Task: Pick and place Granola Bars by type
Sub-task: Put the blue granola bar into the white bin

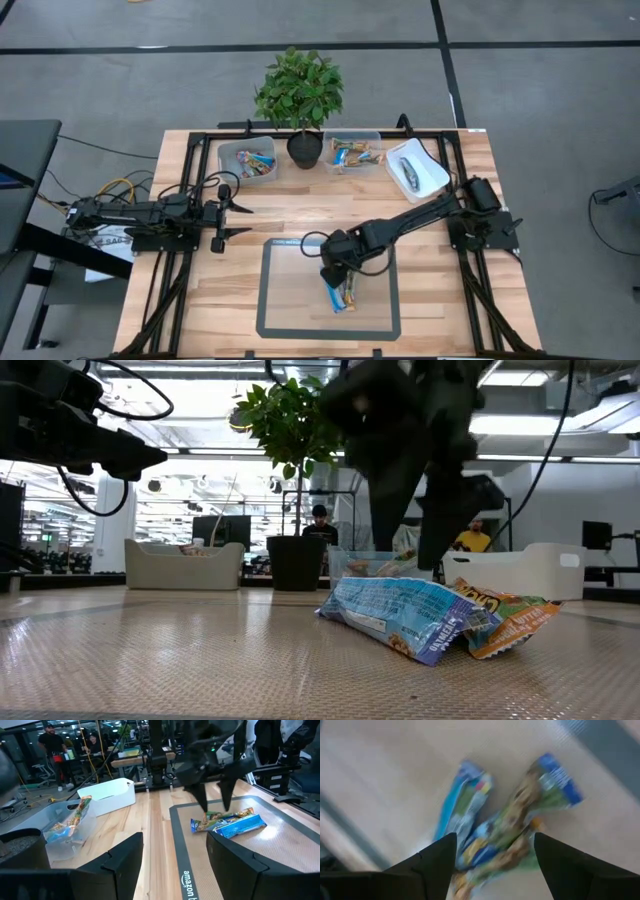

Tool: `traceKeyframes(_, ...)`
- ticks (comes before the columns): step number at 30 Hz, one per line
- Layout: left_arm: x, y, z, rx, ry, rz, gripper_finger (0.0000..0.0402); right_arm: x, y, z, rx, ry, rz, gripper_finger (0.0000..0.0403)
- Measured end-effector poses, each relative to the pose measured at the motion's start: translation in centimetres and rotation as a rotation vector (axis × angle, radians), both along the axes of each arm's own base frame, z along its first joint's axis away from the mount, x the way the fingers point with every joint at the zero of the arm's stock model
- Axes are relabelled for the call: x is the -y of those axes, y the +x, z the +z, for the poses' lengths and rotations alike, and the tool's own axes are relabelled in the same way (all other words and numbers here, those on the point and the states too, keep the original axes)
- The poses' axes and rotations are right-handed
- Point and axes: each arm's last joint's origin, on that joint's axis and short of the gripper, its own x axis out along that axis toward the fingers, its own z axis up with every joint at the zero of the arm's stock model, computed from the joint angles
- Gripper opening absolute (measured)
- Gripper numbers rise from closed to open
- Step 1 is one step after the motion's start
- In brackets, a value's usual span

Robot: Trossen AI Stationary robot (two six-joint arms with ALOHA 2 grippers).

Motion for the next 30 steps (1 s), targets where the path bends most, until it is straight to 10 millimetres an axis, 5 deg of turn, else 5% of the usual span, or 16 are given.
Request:
traceKeyframes(8,0.0,0.0,0.0,-0.002,0.0,-0.001,0.0213,1.6,0.8,-2.4,-0.057,-0.06,-0.054,0.026)
traceKeyframes(22,0.0,0.0,0.0,-0.002,0.0,-0.001,0.0213,1.2,0.4,-3.1,-0.116,-0.062,-0.073,0.0258)
traceKeyframes(30,0.0,0.0,0.0,-0.002,0.0,-0.001,0.0213,1.0,0.7,-3.1,-0.087,-0.057,-0.068,0.0178)
